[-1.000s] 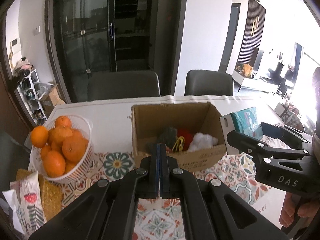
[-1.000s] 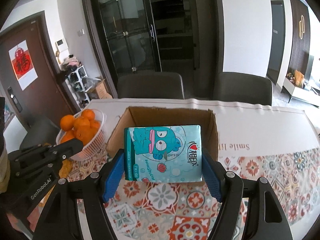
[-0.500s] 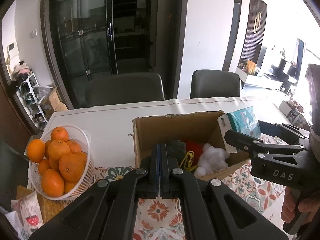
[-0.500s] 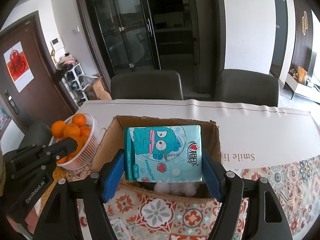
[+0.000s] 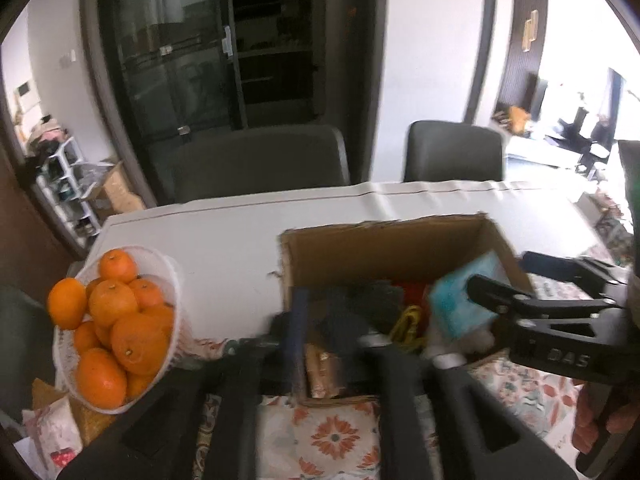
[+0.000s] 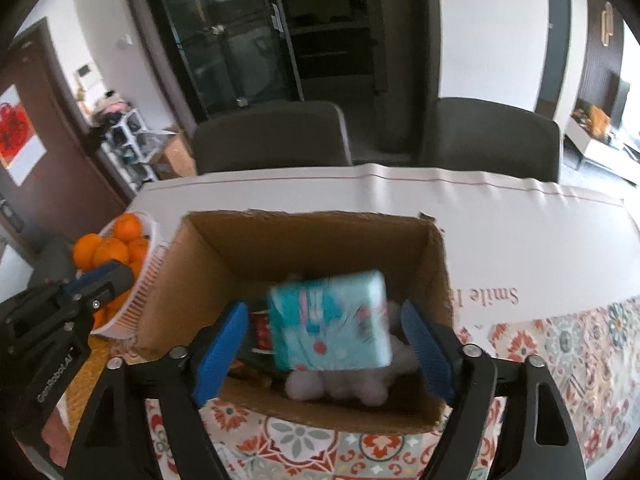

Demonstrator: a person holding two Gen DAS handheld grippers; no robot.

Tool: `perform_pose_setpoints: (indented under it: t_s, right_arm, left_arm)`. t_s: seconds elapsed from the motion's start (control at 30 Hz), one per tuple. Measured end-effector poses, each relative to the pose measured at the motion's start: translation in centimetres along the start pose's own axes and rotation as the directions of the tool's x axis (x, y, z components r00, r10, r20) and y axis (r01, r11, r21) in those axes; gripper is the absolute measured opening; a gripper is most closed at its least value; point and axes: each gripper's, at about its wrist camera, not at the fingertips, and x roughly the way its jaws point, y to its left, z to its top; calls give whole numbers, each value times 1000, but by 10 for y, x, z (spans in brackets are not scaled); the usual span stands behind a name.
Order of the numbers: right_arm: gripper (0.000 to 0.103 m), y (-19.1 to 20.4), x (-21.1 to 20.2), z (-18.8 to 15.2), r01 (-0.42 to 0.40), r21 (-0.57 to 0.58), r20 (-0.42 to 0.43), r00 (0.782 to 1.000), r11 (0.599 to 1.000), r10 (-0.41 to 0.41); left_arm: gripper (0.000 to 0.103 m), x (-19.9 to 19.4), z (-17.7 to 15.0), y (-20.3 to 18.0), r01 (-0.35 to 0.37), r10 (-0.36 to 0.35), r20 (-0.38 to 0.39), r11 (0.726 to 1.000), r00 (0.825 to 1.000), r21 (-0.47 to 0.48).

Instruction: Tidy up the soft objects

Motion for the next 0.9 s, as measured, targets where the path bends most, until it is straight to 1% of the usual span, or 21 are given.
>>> perform_pose_setpoints:
  t_s: [0.03,0.17,0.23,0.4,0.6,0.7,0.9]
  right_arm:
    - [85,-1,0,-1,14,3,-2,1000,1000,-14]
    - [85,-1,-7,-8,29,3,3,1000,1000,-29]
    - [85,1,-15,-13,34,7,12,999,999,-34]
    - [85,7,-37,-25,55,-2,43,998,998,-55]
    - [85,18,-78,-46,71,-5,100,992,997,-70]
    - [85,25,-99,-60,82,-6,127,989,997,-81]
    - [85,36,-135,-90,90,11,161,983,996,-91]
  left_arm:
    - [63,1,0,0,-15,15,-6,1000,1000,-2]
    - [66,-5,-6,0,-65,65,18,998,998,3]
    - [67,-11,-10,1,-78,78,23,997,997,-2]
    - [70,-30,-20,3,-77,77,35,997,996,-12]
    - [70,-70,-39,0,-80,80,83,997,993,-6]
    - [70,-91,-50,-1,-69,69,107,998,992,-7]
    - [76,-131,-75,-2,-59,58,144,998,988,6]
